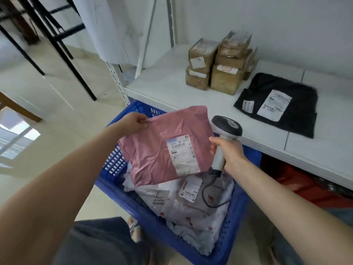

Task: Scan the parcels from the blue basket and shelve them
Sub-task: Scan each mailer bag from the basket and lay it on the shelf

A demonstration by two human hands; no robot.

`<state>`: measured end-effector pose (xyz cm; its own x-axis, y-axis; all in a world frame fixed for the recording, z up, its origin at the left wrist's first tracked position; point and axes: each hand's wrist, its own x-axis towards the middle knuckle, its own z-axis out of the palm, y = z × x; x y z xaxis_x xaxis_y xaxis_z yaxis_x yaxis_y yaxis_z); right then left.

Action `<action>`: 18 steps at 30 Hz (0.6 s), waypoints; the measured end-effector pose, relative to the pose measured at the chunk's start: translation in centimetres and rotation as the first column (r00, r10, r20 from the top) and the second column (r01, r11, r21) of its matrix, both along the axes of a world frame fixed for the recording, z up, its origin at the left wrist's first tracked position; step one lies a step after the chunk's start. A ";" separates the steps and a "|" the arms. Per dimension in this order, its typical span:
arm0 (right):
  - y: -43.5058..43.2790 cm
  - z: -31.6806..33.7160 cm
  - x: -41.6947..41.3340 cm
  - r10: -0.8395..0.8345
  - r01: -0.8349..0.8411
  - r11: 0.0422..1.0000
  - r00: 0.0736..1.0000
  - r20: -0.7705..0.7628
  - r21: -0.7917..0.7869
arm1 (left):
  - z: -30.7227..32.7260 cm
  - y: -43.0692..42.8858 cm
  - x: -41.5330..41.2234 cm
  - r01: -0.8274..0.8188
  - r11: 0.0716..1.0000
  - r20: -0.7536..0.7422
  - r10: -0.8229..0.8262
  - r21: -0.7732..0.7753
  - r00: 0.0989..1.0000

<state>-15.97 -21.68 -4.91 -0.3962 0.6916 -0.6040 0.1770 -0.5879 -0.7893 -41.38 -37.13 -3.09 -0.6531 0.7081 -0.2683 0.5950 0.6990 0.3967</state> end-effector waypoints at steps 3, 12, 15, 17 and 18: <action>-0.2 2.1 2.5 -0.085 0.082 0.996 0.993 -0.082 -0.038 | 3.3 0.9 2.3 0.084 0.993 0.006 -0.084 0.085 0.996; -1.9 4.7 7.4 -0.160 0.154 0.985 0.984 -0.082 -0.078 | 6.9 1.5 6.8 0.013 0.934 -0.032 -0.001 0.358 0.999; -2.4 5.8 7.9 -0.169 0.159 0.983 0.979 -0.110 -0.095 | 5.9 -0.1 8.8 -0.286 0.818 0.044 0.306 0.498 0.951; -2.5 6.5 8.3 -0.154 0.134 0.982 0.977 -0.149 -0.136 | 5.0 -1.5 11.4 -0.528 0.702 0.284 0.445 0.477 0.849; -2.5 6.7 8.5 -0.150 0.120 0.978 0.972 -0.181 -0.168 | 4.2 -2.1 12.5 -0.602 0.671 0.402 0.454 0.433 0.795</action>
